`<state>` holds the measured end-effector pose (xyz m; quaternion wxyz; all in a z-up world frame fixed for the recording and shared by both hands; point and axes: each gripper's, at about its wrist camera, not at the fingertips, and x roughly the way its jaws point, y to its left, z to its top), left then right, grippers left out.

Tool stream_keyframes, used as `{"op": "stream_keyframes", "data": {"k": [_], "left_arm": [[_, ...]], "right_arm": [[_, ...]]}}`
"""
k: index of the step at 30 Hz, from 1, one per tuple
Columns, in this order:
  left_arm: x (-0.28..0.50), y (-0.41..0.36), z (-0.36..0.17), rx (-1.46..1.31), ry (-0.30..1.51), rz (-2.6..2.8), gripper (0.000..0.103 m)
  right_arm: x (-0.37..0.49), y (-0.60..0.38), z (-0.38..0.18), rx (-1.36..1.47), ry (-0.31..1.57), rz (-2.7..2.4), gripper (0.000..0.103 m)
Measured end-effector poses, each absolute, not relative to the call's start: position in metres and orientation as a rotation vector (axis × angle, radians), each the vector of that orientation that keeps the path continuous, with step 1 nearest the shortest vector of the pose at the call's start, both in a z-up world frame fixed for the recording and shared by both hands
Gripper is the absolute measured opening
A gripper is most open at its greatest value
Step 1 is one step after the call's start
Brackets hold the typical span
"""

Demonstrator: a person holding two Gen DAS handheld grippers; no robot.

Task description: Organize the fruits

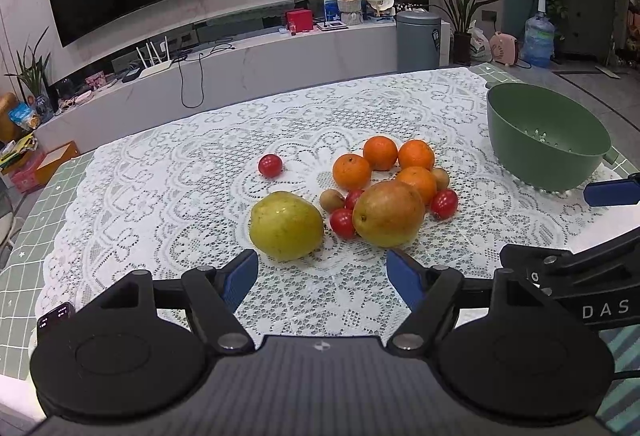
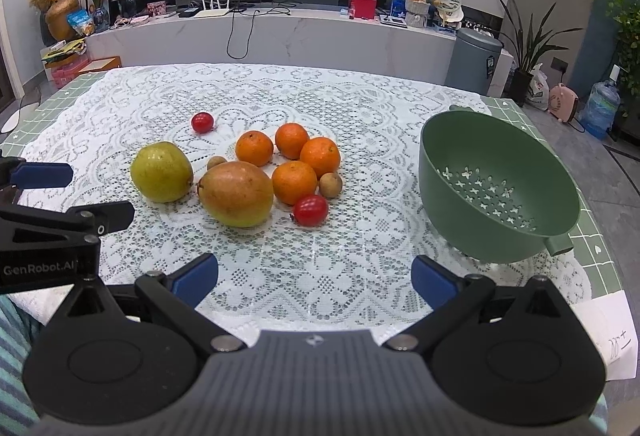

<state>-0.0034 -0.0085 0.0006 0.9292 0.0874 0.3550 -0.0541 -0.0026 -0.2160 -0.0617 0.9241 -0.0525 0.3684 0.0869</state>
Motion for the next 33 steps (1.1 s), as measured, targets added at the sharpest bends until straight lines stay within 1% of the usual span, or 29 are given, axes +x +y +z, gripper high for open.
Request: {"op": "stream_keyframes", "data": {"k": [33], "left_arm": [[-0.0018,-0.0073,-0.0015,0.171,0.734,-0.111,0.087]], "right_arm": [[-0.0007,-0.2131,-0.0659,-0.118,0.775,0.181,0.099]]}}
